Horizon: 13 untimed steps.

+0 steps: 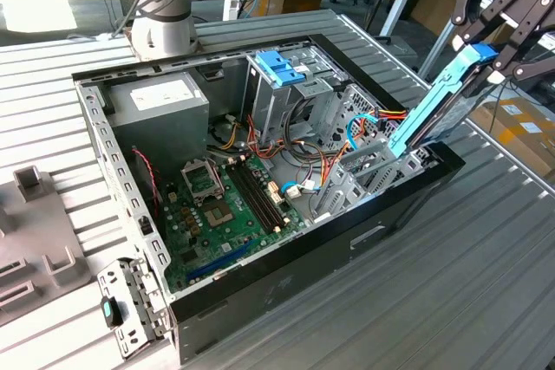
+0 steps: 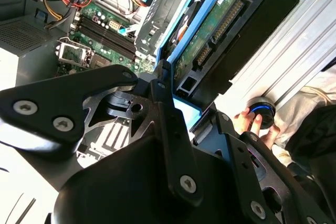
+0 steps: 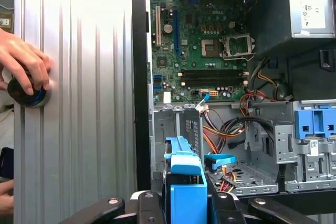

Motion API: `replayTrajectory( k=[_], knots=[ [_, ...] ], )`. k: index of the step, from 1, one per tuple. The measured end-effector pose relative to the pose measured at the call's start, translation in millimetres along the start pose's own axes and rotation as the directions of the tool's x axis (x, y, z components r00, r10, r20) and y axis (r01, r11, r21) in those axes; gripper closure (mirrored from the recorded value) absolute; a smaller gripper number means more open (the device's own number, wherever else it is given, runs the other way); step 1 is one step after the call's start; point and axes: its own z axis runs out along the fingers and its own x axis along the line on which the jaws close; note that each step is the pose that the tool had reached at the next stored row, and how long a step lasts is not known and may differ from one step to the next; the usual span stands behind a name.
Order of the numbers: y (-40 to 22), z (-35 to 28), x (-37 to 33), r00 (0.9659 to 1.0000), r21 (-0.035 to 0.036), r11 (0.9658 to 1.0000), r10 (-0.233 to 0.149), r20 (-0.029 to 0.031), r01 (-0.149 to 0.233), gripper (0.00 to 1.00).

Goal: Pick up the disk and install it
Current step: 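Insert the disk into the insertion slot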

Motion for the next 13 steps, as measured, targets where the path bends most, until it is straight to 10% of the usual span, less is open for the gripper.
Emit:
replayTrajectory(
  k=[13],
  knots=[
    [3.2, 1.8, -0.7, 1.0000, 0.0000, 1.0000, 0.000, 0.0000, 0.000, 0.63]
  ],
)
